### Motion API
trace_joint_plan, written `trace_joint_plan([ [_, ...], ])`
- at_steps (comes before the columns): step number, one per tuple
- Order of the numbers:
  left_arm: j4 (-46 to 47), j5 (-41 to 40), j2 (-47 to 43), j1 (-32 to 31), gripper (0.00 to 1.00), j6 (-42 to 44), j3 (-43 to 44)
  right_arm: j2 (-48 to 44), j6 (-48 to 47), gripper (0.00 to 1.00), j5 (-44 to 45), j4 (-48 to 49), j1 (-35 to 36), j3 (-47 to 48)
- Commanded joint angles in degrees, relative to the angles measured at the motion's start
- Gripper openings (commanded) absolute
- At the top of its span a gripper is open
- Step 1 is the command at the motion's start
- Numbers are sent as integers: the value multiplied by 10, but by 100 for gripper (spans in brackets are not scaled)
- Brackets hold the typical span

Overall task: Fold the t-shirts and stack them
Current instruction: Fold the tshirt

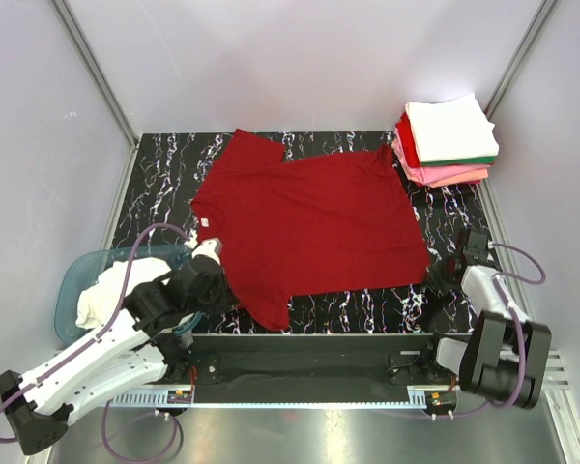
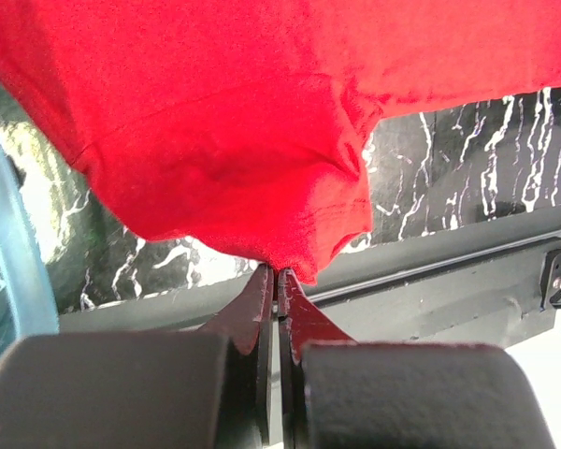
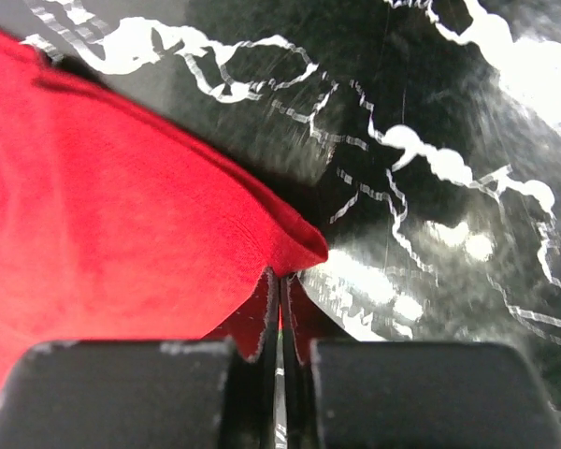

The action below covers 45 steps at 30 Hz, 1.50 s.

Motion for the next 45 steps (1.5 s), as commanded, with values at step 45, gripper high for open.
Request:
trace_joint_plan([
  [45,-21,67,481,301,0,392,497,189,-51,0,-144,3,26,299],
])
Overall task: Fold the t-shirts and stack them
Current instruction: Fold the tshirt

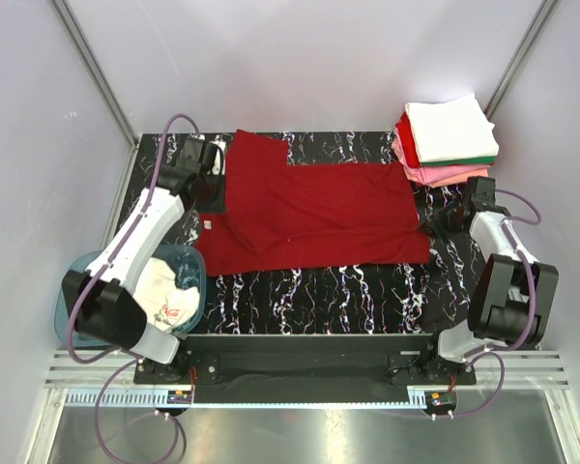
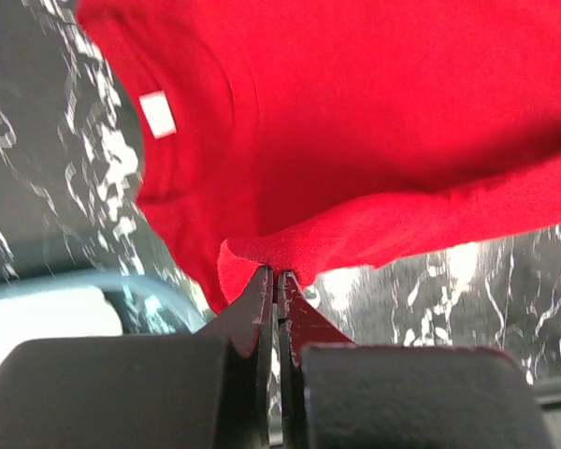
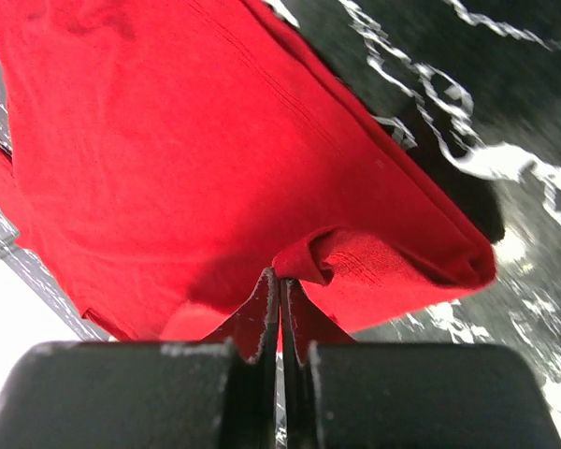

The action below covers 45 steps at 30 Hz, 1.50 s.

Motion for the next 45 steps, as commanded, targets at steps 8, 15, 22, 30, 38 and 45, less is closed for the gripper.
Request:
trace_joint_plan([
  [8,-7,-18,137,42,0,57,157,107,-31,0,-16,41,30,96],
  [15,-48,-65,283,68,0,58,283,204,-35,0,-4,39,31,172],
  [22,-140,-93,387,106,73,18,468,258,-79,71,-43,-40,31,314],
  [30,30,10,110,67,78,-82,83,82,-119,76,22,-48,101,241],
  [38,245,89,-10,26,46,-208,-200,165,-192,61,12,-72,372,347],
  [45,321,85,51,23,22,-226,-234,392,-283,54,-48,-186,490,626],
])
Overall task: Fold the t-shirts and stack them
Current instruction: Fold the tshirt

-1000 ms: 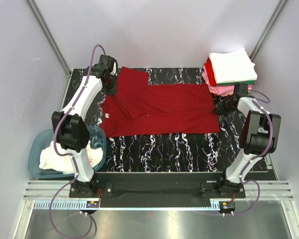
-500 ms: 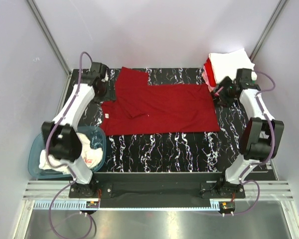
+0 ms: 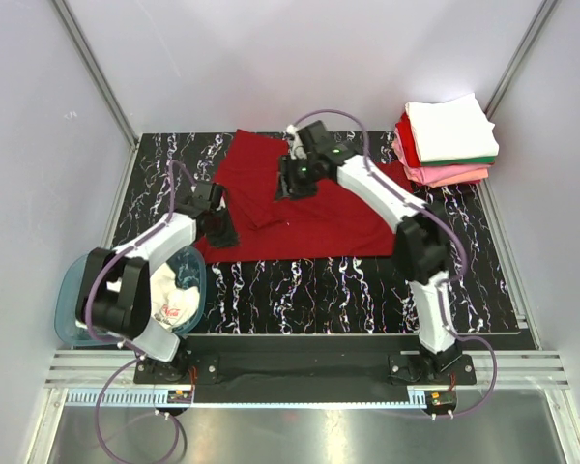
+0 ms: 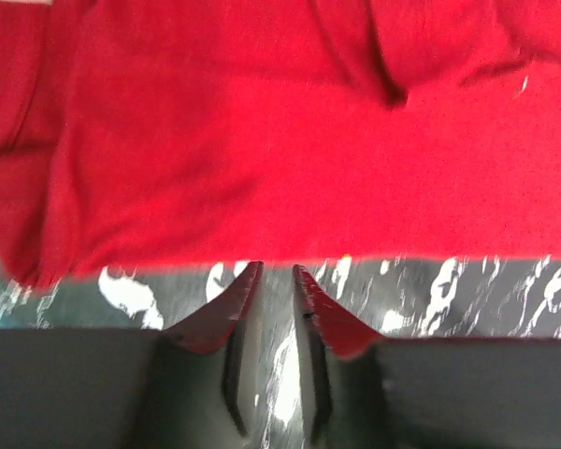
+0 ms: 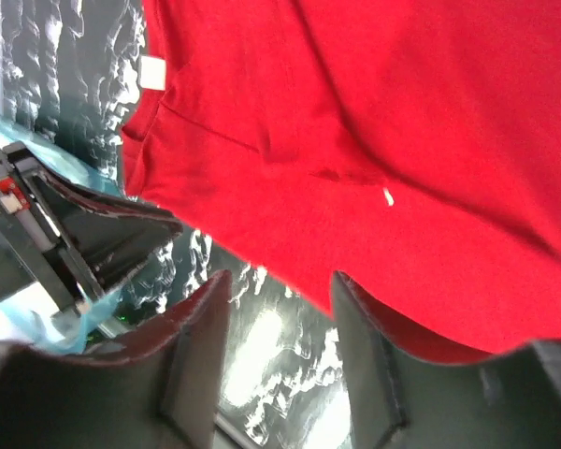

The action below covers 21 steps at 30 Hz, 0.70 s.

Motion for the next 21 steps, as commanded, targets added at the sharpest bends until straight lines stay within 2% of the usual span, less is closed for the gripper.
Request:
trace_joint_plan([
  [1,93,7,46,-2,22,-19,20,91,-80,58,-5,-90,46,158],
  [4,88,-11,76,-2,21,-17,32,180,-108,66,59,-155,79,270],
  [7,89,-29,85,1,20,-23,22,239,-115,67,95,-178,94,329],
  [14,104,-64,87,5,11,-30,-13,284,-144,67,168,-161,117,364],
  [18,130,-59,85,17,9,-34,-48,308,-163,66,222,-169,126,404],
  [21,143,-53,83,22,8,-34,-67,316,-167,66,229,-161,128,406],
])
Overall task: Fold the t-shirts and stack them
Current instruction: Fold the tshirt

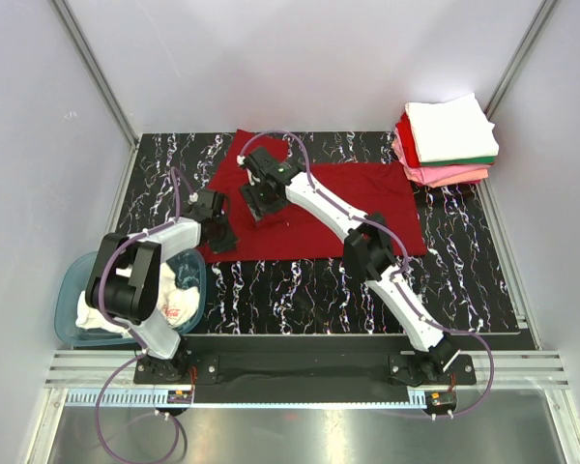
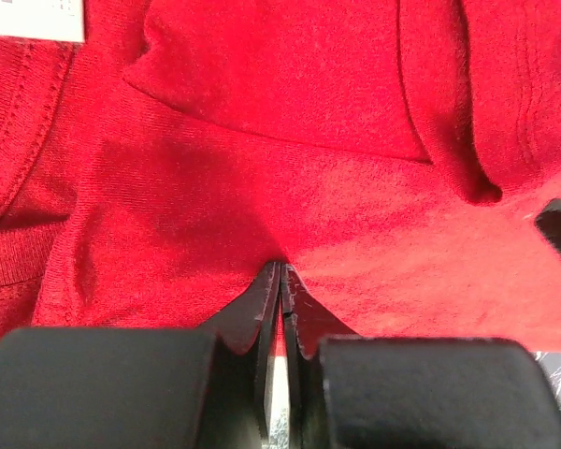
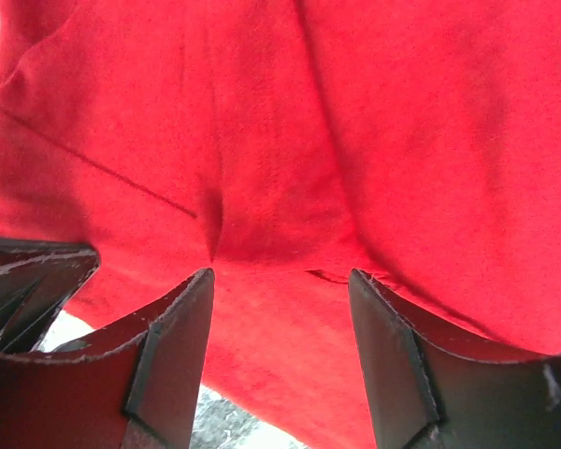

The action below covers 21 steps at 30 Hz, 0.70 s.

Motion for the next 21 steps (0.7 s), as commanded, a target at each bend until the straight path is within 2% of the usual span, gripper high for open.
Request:
trace_joint_plan([
  [1,25,-19,-3,8,8,1,-29,10,-22,66,42,7,10,31],
  [7,25,-19,-10,8,11,-2,-34,19,-24,66,35,24,23,33],
  [16,31,0,-10,8,11,-3,-43,47,-27,56,47,37,41,43],
  [19,34,1,-4,8,10,-2,-44,46,-31,45,57,42,41,43],
  [21,36,3,-2,8,9,-2,-45,47,-34,34,66,44,41,44],
])
